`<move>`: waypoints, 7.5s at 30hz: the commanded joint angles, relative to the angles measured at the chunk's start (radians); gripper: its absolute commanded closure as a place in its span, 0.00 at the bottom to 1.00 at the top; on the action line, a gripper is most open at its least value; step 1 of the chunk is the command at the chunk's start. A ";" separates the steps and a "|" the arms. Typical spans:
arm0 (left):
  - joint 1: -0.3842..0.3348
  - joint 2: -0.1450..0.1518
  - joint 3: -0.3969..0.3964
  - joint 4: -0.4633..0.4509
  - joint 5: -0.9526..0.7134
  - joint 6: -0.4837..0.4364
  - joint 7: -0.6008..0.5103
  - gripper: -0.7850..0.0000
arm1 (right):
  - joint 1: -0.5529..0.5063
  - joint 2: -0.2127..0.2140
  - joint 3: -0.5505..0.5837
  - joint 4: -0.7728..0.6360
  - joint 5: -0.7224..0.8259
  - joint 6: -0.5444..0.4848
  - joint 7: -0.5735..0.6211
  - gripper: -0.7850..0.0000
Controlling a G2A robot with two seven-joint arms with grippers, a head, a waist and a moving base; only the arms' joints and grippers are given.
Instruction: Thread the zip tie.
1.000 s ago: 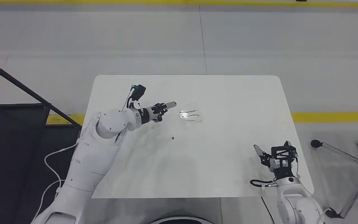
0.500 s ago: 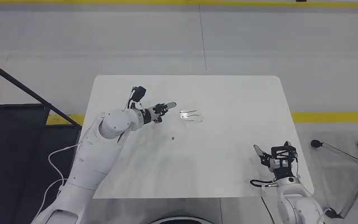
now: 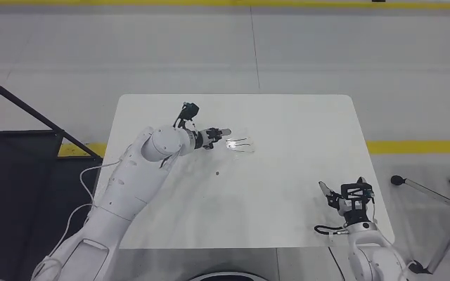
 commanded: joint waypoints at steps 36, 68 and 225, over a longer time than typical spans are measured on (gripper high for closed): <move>-0.113 -0.051 0.098 0.172 -0.003 -0.019 -0.042 0.61 | 0.000 0.000 0.000 0.000 0.000 0.000 0.000 0.00; -0.097 -0.048 0.071 0.147 0.021 -0.029 -0.056 0.87 | 0.000 0.000 0.000 0.000 0.000 0.000 0.000 0.00; -0.071 -0.071 0.084 -0.001 -0.316 -0.546 0.030 0.00 | 0.266 -0.080 -0.162 -0.019 1.354 -0.160 0.175 1.00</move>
